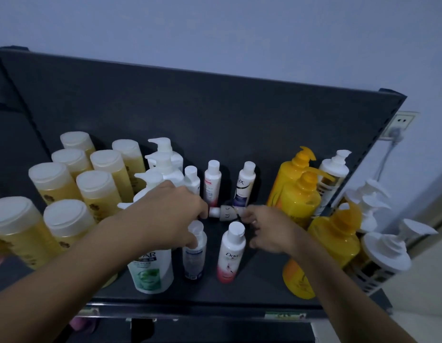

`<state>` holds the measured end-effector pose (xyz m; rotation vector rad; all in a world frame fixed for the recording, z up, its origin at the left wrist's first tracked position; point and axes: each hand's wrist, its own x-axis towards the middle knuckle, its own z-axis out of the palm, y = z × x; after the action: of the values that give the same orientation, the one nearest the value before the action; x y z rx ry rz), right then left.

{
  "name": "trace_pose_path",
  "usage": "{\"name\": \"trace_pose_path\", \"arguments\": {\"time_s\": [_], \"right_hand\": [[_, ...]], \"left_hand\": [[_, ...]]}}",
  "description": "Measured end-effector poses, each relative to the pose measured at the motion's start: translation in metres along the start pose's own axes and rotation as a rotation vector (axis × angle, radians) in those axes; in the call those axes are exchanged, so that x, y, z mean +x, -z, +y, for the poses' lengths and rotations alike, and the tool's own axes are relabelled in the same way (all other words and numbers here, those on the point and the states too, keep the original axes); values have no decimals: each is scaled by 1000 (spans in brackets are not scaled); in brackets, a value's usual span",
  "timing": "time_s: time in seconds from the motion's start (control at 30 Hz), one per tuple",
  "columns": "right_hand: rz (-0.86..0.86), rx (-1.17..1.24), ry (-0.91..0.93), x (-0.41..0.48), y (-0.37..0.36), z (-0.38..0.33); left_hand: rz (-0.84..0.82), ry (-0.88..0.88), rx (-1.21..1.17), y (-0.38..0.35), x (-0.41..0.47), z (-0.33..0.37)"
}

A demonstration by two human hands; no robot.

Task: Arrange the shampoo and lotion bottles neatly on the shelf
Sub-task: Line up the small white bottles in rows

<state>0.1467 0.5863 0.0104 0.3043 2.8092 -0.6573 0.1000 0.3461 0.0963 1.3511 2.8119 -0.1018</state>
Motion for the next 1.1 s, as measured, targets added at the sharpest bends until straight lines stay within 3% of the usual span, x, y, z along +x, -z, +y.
{"name": "trace_pose_path", "arguments": {"time_s": [0.1,0.17,0.33,0.5,0.77,0.87,1.1], "right_hand": [[154,19,-32,48,11,-3],[139,23,-30,74,4,-10],[20,-288,109,102,-22,-20],[32,-409,199,102,-25,-22],[317,-339,104,48,23,-31],[255,-374,26,17,36,-30],[-13,-407,29,-35,43,-29]], "left_hand": [[75,19,2,11,-8,-2],[129,39,13,19,-15,-2],[194,92,27,31,-38,-11],[210,149,1,34,-52,-26],[282,90,-28,44,-25,-23],[273,79,-112,44,-6,-26],[134,111,-223,38,52,-50]]}}
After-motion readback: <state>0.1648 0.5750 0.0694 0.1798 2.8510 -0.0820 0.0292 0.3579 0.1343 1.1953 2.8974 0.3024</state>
